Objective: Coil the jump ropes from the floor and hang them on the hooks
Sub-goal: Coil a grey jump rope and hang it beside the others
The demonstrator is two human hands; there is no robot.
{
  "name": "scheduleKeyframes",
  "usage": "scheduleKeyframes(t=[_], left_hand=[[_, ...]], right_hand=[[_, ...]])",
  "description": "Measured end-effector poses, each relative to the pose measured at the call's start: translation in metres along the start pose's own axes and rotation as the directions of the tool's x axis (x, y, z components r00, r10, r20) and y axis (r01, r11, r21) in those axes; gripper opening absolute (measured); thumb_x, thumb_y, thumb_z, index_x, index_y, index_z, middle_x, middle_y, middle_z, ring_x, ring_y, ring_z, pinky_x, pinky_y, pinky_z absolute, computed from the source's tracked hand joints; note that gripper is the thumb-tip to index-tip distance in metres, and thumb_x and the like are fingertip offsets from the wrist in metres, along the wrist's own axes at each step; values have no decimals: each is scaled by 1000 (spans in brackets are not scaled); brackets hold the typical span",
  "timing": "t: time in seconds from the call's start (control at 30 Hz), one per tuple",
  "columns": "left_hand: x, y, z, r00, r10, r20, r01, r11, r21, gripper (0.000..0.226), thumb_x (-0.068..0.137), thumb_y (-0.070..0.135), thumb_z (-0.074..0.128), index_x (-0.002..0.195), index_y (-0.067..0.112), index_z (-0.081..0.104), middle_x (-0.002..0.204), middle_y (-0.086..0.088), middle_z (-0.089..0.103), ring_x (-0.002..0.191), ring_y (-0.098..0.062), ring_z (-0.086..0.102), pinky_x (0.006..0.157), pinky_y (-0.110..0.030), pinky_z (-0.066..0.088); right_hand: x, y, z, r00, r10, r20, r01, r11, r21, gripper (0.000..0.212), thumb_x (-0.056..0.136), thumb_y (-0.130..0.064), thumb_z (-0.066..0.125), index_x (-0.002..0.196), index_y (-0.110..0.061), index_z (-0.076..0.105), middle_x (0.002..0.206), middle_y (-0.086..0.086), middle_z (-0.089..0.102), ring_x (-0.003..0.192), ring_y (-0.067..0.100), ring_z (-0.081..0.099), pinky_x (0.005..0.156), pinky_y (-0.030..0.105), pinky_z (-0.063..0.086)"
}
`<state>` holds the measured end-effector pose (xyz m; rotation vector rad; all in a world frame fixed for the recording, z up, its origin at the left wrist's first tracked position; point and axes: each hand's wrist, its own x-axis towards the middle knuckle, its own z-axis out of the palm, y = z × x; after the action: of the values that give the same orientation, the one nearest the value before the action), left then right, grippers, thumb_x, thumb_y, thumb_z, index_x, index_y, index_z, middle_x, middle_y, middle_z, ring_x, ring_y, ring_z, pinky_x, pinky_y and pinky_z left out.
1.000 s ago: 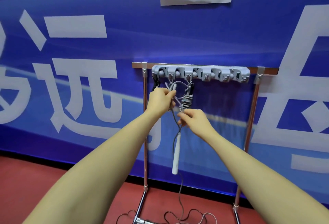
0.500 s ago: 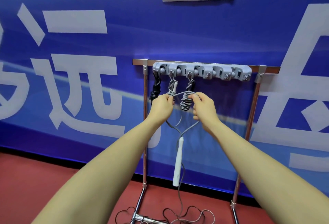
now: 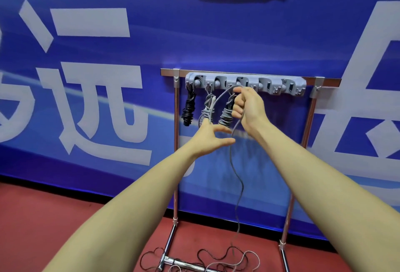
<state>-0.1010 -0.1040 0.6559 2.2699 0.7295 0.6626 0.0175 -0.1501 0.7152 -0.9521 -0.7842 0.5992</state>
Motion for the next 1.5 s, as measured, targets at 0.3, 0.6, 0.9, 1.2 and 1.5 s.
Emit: scheduleKeyframes(t=[0.3,0.6,0.9,1.2,1.5], left_hand=[[12,18,-3,960,0,-281,-17,998,-58,20,89,25,63,85,9,74,70,2,64,67,-7,52,58,-19,38],[25,45,-26,934,-17,-356,-6,998,-62,24,89,22,61,79,5,74,75,-9,70,45,-1,47,49,-13,37],[1,6,0,990,-123,-63,121,992,-34,52,85,9,57,135,8,44,125,-15,39,97,-22,47,72,-20,37],[-4,-6,24,997,-20,-77,18,1000,-20,33,88,20,65,59,11,53,55,-1,37,52,-14,32,55,-28,33],[14,7,-7,936,-85,-343,81,996,-25,18,82,24,70,68,13,68,64,-2,60,63,-12,49,63,-27,42]], right_hand=[[4,5,-25,999,-32,-9,21,826,-564,33,103,-35,32,97,-13,57,77,-5,49,62,5,40,59,20,33],[-40,64,-55,940,220,259,96,560,-823,24,96,-20,51,79,-10,65,76,-3,66,64,4,59,59,14,43],[-13,40,-22,994,102,51,-87,968,-236,40,105,-23,29,75,-8,50,39,-11,29,36,4,25,45,23,25],[1,5,-12,988,132,79,-136,990,39,42,106,-29,26,82,-6,52,48,-5,36,42,8,29,47,22,29],[-37,51,-45,961,184,207,5,735,-678,12,95,-21,56,88,-15,63,82,-2,63,64,9,51,54,19,39]])
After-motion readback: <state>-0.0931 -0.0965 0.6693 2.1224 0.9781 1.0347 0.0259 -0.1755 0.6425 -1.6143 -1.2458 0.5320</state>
